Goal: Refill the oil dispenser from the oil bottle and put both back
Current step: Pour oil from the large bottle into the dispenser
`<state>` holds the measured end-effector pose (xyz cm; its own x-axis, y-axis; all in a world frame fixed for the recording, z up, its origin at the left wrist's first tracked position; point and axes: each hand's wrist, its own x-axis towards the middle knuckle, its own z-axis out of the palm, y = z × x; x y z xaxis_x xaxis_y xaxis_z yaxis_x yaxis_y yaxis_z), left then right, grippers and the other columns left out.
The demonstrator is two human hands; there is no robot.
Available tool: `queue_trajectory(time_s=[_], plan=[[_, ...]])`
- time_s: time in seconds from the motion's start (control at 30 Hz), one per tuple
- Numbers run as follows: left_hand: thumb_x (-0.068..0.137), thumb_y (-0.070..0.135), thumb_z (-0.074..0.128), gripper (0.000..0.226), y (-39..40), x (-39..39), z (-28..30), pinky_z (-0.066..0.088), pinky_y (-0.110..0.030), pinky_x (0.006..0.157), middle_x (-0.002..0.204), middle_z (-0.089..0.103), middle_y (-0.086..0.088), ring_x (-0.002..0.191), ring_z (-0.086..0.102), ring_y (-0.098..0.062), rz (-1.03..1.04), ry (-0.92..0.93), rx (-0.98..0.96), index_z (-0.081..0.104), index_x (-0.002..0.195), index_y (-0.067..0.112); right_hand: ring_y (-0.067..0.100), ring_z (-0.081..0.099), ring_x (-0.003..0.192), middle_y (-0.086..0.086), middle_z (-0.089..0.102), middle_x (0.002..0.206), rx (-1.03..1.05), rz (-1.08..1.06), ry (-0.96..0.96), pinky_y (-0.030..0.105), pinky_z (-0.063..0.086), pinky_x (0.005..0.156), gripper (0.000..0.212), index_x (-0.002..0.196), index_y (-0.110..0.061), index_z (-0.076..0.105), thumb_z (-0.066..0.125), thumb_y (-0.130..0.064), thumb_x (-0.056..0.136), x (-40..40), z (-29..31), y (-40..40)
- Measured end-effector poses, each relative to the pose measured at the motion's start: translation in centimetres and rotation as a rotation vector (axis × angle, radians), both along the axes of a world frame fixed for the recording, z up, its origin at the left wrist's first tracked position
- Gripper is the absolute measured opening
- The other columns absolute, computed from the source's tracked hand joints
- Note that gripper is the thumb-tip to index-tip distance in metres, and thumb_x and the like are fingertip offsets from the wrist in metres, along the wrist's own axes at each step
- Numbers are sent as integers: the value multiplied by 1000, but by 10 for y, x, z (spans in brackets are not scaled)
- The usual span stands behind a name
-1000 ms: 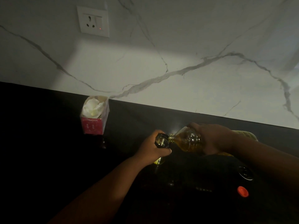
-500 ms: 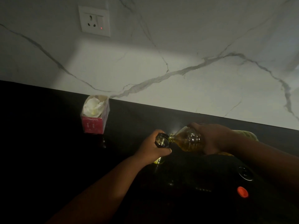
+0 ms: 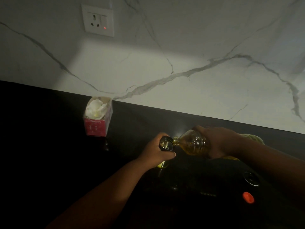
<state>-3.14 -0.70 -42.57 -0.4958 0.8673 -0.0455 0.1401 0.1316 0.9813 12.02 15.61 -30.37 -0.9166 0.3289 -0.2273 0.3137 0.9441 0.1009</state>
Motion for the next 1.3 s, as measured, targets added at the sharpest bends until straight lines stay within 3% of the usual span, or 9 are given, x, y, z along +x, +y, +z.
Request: queue_trajectory(time_s=[0.67, 0.87, 1.07, 1.3], plan=[[71, 16, 83, 59, 1, 0, -1, 55, -42, 91, 110, 64, 3, 101, 65, -17, 2, 3, -1, 51, 113, 41, 15, 61, 102, -4, 62, 116, -6, 10, -19, 23, 42, 77, 90, 134, -28, 32, 83, -41, 60, -4, 4, -1], [72, 17, 82, 56, -1, 0, 0, 54, -38, 87, 109, 63, 4, 100, 64, -16, 2, 4, 3, 50, 108, 46, 15, 60, 104, -4, 61, 119, -5, 7, -14, 28, 47, 83, 92, 135, -29, 30, 82, -42, 60, -3, 4, -2], [71, 18, 83, 60, 0, 0, 2, 54, -43, 92, 109, 63, 5, 102, 63, -17, 8, -1, -13, 50, 115, 41, 15, 61, 102, -4, 61, 117, -5, 1, -20, 25, 44, 80, 91, 134, -30, 31, 82, -42, 60, -3, 4, -2], [71, 17, 82, 54, -2, 0, 2, 54, -44, 92, 106, 64, 5, 100, 65, -17, 6, 5, -9, 51, 103, 48, 16, 63, 100, -3, 62, 114, 14, 0, -11, 28, 49, 80, 90, 134, -29, 32, 82, -42, 59, -2, 4, -3]])
